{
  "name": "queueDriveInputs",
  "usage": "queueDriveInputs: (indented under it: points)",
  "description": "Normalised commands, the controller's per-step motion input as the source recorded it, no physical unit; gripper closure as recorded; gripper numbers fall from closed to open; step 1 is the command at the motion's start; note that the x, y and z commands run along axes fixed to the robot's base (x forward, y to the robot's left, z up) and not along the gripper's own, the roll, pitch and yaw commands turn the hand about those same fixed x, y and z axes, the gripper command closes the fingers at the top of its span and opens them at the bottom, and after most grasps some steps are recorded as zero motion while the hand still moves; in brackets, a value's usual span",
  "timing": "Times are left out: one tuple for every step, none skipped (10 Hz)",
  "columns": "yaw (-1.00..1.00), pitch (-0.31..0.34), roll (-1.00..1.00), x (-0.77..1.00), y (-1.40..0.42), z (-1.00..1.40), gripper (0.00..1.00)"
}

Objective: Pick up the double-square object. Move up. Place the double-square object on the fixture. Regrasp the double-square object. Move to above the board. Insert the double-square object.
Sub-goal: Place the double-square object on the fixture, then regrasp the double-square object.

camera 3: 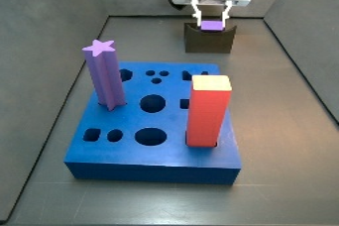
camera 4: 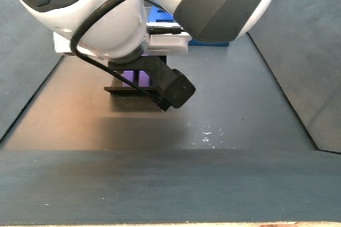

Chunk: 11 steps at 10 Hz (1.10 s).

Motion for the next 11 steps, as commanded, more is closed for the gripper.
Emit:
queueDriveInputs:
  points:
    - [-0.06, -0.054, -0.09, 0.07, 0.09, -0.35, 1.00]
    - [0.00, 0.000, 0.00, 0.00, 0.00, 0.00, 0.00]
    - [-0.04, 0.057, 0.05, 0.00, 0.00, 1.00, 0.00]
    - [-0.03, 0.057, 0.06, -0.01, 0.01, 1.00, 0.00]
    - [-0.03, 0.059, 0.07, -0.02, 0.01, 1.00, 0.00]
    - [-0.03, 0.059, 0.08, -0.03, 0.00, 1.00, 0.00]
    - [-0.03, 0.055, 0.07, -0.03, 0.00, 1.00, 0.00]
    - [-0.03, 0.050, 0.06, -0.03, 0.01, 0.89, 0.00]
    - [-0.03, 0.044, 0.05, -0.03, 0.00, 0.65, 0.00]
    - [-0.03, 0.046, 0.06, -0.03, 0.01, 0.46, 0.00]
    - [-0.03, 0.046, 0.05, -0.03, 0.00, 0.28, 0.00]
